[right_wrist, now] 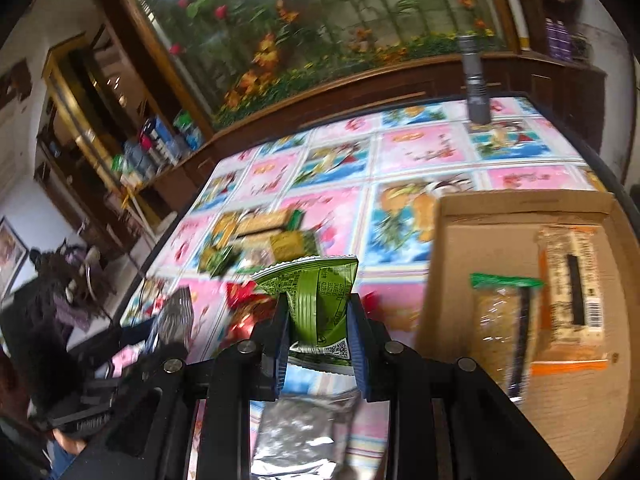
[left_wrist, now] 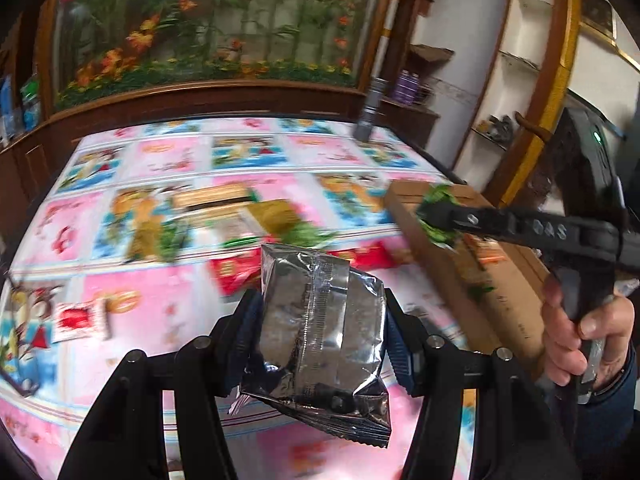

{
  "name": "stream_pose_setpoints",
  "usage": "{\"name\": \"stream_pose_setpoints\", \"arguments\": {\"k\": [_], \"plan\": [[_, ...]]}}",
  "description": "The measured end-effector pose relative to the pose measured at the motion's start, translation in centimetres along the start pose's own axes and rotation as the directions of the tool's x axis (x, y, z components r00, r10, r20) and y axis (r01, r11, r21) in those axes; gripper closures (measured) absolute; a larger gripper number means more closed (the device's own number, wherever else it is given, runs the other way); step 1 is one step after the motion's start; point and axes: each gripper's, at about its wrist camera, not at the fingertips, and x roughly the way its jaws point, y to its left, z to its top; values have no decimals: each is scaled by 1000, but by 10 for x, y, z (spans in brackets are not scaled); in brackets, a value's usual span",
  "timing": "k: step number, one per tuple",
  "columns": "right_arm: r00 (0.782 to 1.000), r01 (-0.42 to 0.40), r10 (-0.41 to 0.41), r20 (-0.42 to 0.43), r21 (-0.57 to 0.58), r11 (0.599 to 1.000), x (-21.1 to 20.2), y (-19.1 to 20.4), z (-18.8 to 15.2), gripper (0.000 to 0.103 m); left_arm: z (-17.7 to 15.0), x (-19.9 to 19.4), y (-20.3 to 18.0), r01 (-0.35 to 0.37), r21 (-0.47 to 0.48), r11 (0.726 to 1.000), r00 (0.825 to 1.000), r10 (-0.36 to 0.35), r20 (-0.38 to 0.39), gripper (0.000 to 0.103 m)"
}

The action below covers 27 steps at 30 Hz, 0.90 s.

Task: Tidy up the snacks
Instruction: 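Carry the silver bag with the left gripper while the right carries the green packet into the box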

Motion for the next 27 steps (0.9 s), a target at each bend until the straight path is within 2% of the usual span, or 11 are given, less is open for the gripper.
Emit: {"name": "stream_pose_setpoints", "arguments": {"k": [4, 8, 10, 13, 16, 18, 21, 24, 27], "plan": [[999, 15, -18, 43, 51, 999, -16, -21, 9, 75, 9, 12, -39, 48, 26, 999, 999, -48, -6, 45], [992, 25, -43, 123, 143, 989, -46, -54, 19, 75, 19, 23, -91, 160, 29, 987, 987, -160, -5, 45], [985, 68, -97, 142, 198, 978, -60, -76, 21, 75, 20, 31, -121, 213, 58, 975, 977, -212, -22, 45], [979, 144, -178, 98, 283, 948, -66, -112, 20, 75, 12, 45, -154, 244, 110, 964, 969, -238, -65, 45], [958, 255, -285, 32, 356, 899, -65, -139, 17, 75, -1, 59, -170, 268, 136, 954, 960, -253, -119, 45], [960, 257, -280, 6, 385, 887, -62, -148, 15, 75, -12, 67, -175, 283, 152, 947, 953, -259, -159, 45], [954, 284, -299, -16, 365, 887, -57, -145, 16, 75, -23, 76, -179, 293, 163, 942, 945, -259, -202, 45], [950, 304, -309, -42, 340, 890, -49, -142, 16, 75, -25, 77, -182, 279, 192, 941, 950, -242, -195, 45], [923, 379, -378, -69, 323, 867, -46, -144, 13, 75, -27, 77, -183, 281, 195, 940, 950, -244, -195, 45]]}}
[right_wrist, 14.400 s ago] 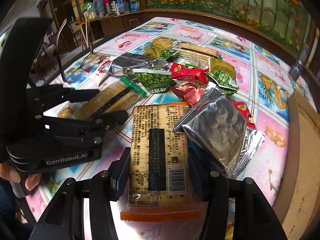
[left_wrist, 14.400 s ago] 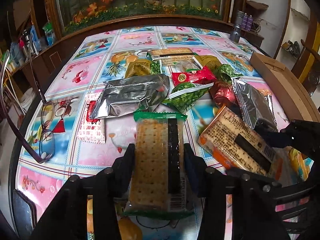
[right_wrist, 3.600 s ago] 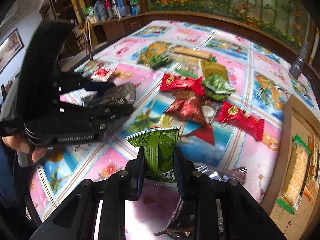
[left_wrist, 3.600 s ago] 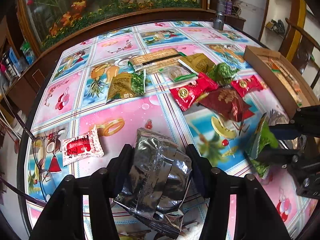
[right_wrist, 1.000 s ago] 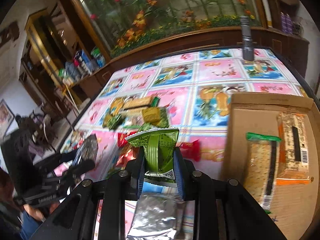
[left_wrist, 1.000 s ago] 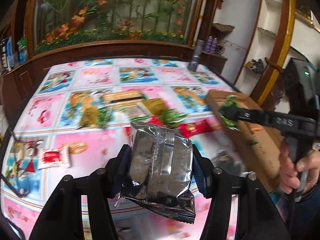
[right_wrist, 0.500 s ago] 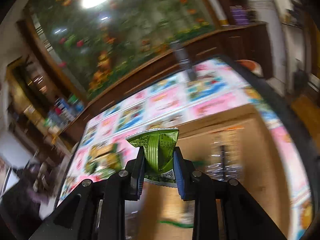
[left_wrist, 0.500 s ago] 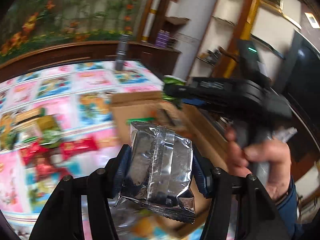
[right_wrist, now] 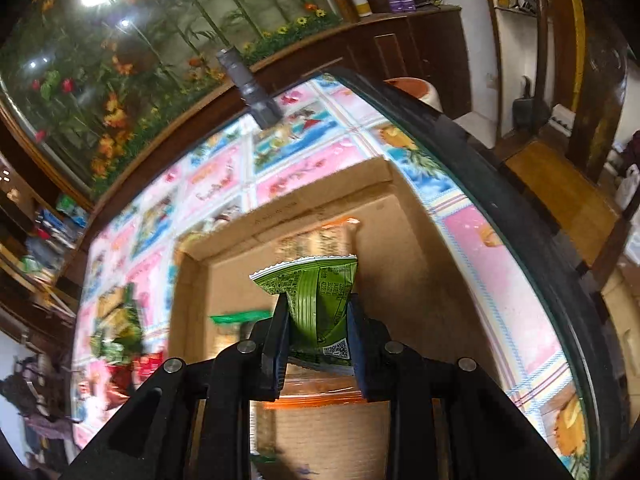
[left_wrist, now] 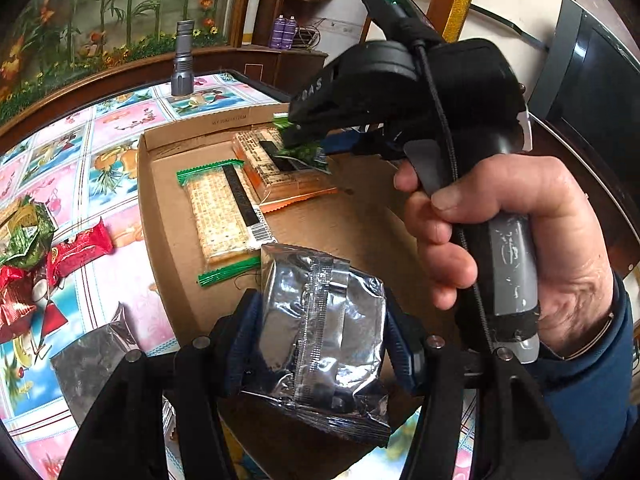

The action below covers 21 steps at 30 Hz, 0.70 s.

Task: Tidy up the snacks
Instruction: 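Carry the silver bag with the left gripper while the right carries the green packet into the box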

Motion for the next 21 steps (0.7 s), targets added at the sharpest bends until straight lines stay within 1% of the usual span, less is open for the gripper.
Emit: {"name": "stream_pose_setpoints", "arguments": {"k": [3, 10, 15, 18, 20, 21], "plan": [[999, 47, -47, 3, 4, 999, 1, -6, -2, 75, 0, -1, 1, -3, 3, 1000, 1000, 3, 3, 45], [999, 52, -52, 0, 9, 999, 0, -5, -2, 74, -2, -4, 1, 1, -4, 1000, 1000, -1, 10, 45], [999, 53, -53, 2, 33, 998, -2, -7, -1, 73, 0, -3, 1, 1, -6, 1000, 1000, -1, 13, 42], [998, 66, -66, 20, 38, 997, -6, -7, 0, 68, 1, -7, 5, 10, -31, 999, 1000, -9, 28, 39], [996, 79, -81, 33, 46, 996, -10, -8, 0, 62, 2, -10, 8, 21, -45, 999, 999, -19, 40, 38], [996, 82, -84, 42, 53, 995, -11, -9, 0, 61, 3, -11, 9, 22, -51, 998, 999, -20, 47, 38]]}}
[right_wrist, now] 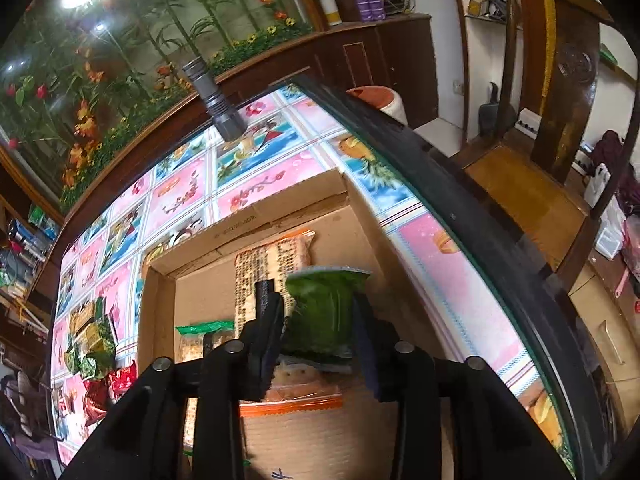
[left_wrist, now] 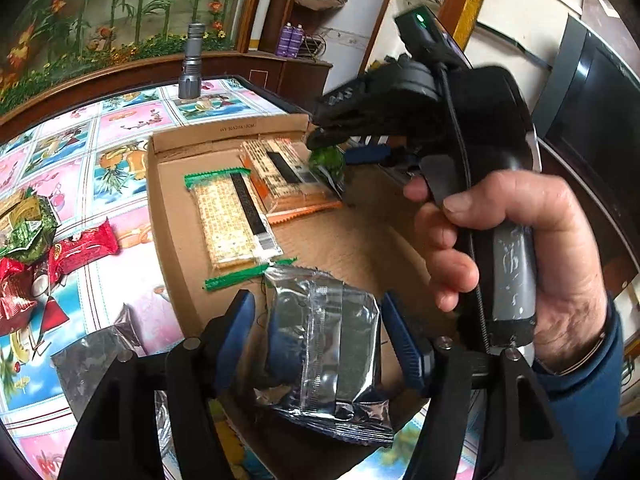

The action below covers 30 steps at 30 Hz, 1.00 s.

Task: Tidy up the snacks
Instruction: 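Carry the silver bag with the left gripper while the right carries the green packet into the box, then open both grippers to drop the silver bag and green packet into the box, then grasp a second silver foil bag with the right gripper while the left reaches for the red-and-white packet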

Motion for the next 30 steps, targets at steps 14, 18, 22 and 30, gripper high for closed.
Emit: {"name": "stream_pose_setpoints", "arguments": {"k": [14, 18, 22, 30], "plan": [[946, -262, 286, 155, -156, 952, -40, 47, -12, 59, 9, -67, 35, -138, -79, 987, 968, 152, 201, 32], [941, -293, 321, 111, -211, 932, -37, 62, -20, 54, 6, -83, 63, -181, -132, 975, 956, 206, 209, 32], [930, -334, 363, 56, -282, 899, -34, 81, -33, 54, -3, -104, 102, -253, -202, 946, 935, 292, 199, 32], [876, -481, 435, -207, -424, 768, -17, 136, -77, 42, -26, -139, 182, -400, -341, 851, 885, 455, 96, 30]]}}
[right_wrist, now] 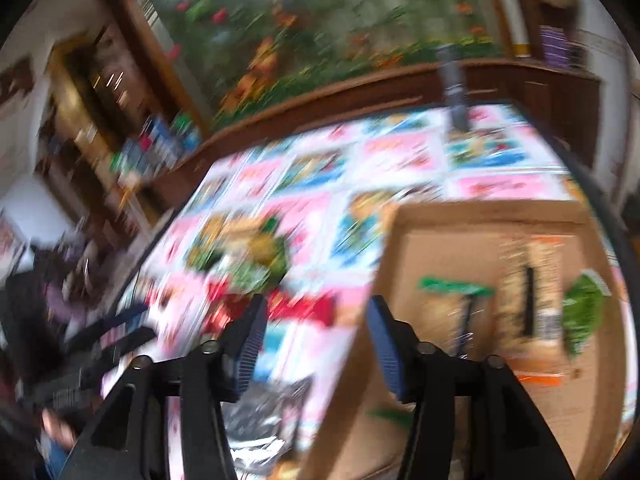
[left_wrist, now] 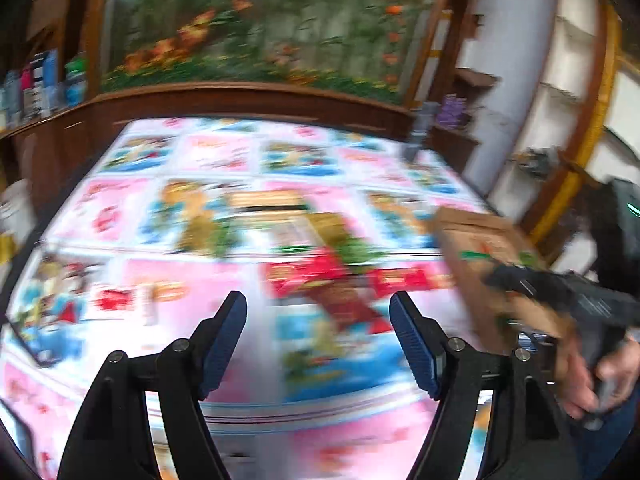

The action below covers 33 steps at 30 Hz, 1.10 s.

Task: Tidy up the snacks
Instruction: 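Grasp a second silver foil bag with the right gripper while the left reaches for the red-and-white packet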

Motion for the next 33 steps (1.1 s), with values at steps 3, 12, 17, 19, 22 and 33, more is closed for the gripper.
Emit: {"name": "stream_pose_setpoints", "arguments": {"k": [3, 12, 17, 19, 22, 33], "plan": [[991, -52, 43, -130, -73, 996, 22, 24, -12, 37, 3, -1, 29, -94, -31, 995, 996, 94, -5, 30], [948, 95, -186, -260, -326, 941, 54, 64, -46, 25, 9, 14, 98, -308, -135, 942, 951, 300, -74, 23], [929, 101, -237, -285, -421, 902, 61, 77, -61, 25, 9, 35, 111, -378, -133, 916, 922, 361, -137, 23], [927, 104, -242, -287, -425, 899, 63, 78, -62, 25, 8, 41, 115, -385, -137, 913, 919, 364, -151, 23], [933, 86, -222, -282, -426, 901, 61, 78, -62, 38, 2, 50, 120, -322, -174, 931, 934, 283, -219, 23], [940, 100, -218, -263, -398, 912, 63, 74, -58, 39, -11, 32, 30, 41, 78, 996, 977, -24, -210, 21]]}}
